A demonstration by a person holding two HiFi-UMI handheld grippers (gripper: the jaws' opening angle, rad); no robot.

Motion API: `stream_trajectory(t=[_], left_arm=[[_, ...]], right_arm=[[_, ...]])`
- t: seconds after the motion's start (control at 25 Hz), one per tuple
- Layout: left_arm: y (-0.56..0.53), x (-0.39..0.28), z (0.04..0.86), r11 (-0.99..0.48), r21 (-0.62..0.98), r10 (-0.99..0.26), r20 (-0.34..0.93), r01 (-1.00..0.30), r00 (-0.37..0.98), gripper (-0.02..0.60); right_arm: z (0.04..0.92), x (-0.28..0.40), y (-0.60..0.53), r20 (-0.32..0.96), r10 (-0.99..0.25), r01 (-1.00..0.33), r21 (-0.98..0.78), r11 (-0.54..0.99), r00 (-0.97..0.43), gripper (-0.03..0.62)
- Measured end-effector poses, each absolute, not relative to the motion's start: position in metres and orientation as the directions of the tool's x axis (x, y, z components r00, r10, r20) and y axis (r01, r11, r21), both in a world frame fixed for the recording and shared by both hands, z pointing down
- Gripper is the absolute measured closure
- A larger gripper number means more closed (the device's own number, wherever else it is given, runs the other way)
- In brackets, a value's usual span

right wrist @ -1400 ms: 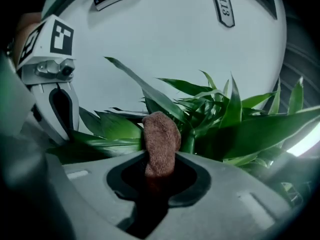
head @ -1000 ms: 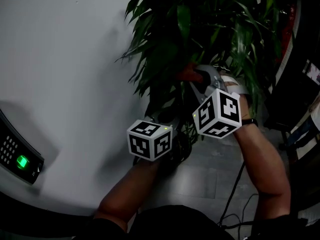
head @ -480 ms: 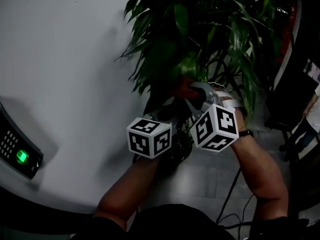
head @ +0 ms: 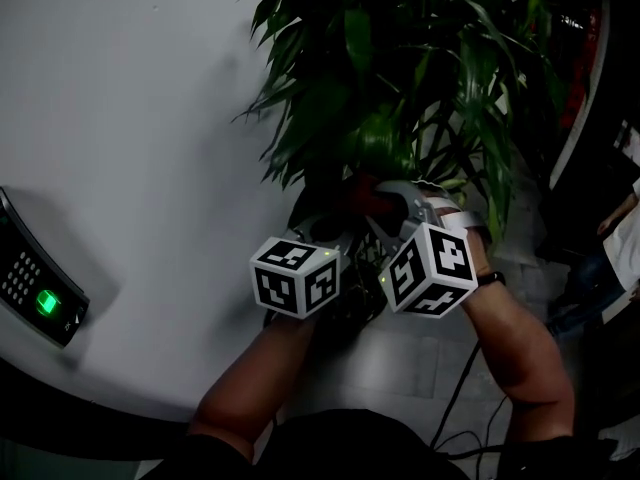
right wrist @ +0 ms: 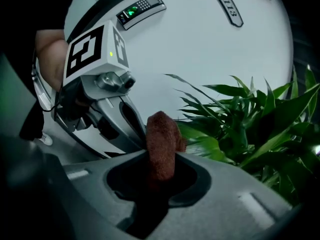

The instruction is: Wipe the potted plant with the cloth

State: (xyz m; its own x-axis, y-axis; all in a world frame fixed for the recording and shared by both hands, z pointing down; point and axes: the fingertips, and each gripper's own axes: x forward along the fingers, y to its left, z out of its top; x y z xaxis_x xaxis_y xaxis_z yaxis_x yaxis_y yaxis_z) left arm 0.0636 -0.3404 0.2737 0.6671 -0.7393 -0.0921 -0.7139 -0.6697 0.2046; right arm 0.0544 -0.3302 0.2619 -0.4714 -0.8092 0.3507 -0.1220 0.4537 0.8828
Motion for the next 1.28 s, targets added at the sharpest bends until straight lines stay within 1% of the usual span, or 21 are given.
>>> stream_trajectory(t=[0.16,0.28,0.48,0.76,0.96,1.12,1.28], left_arm=[[-0.339,0.062,0.273,-0.658,0.198,-0.750,-0.090,-0.727,0.655,0.558],[-0.336,0.066,0.271,-0.657,0.193,-0.752,-0.092,-0.729,0.653,0.550],[-0.324,0.070,0.271,-0.648,0.185,-0.760,-0.092,-0.739,0.643,0.520],[-0.297,0.075,0.277,-0.617,0.161,-0.786,-0.072,-0.770,0.614,0.520],[-0.272,0.081,0.288,-0.587,0.158,-0.808,-0.049,-0.794,0.588,0.560],[-0.253,0.092,0.297,-0.559,0.148,-0.827,-0.033,-0.816,0.561,0.563],[-0.230,0.103,0.295,-0.537,0.129,-0.844,-0.055,-0.834,0.534,0.563]], right_arm=[[0.269,0.056,-0.321,0.373,-0.785,-0.132,0.860,0.492,-0.495,0.522],[0.266,0.060,-0.316,0.352,-0.791,-0.141,0.868,0.475,-0.500,0.522],[0.264,0.070,-0.305,0.330,-0.785,-0.177,0.859,0.480,-0.525,0.522],[0.269,0.094,-0.280,0.302,-0.765,-0.259,0.817,0.515,-0.569,0.522],[0.284,0.126,-0.261,0.283,-0.733,-0.370,0.717,0.590,-0.619,0.522],[0.309,0.156,-0.248,0.274,-0.704,-0.453,0.603,0.656,-0.655,0.522],[0.321,0.182,-0.229,0.239,-0.676,-0.528,0.467,0.709,-0.697,0.522]])
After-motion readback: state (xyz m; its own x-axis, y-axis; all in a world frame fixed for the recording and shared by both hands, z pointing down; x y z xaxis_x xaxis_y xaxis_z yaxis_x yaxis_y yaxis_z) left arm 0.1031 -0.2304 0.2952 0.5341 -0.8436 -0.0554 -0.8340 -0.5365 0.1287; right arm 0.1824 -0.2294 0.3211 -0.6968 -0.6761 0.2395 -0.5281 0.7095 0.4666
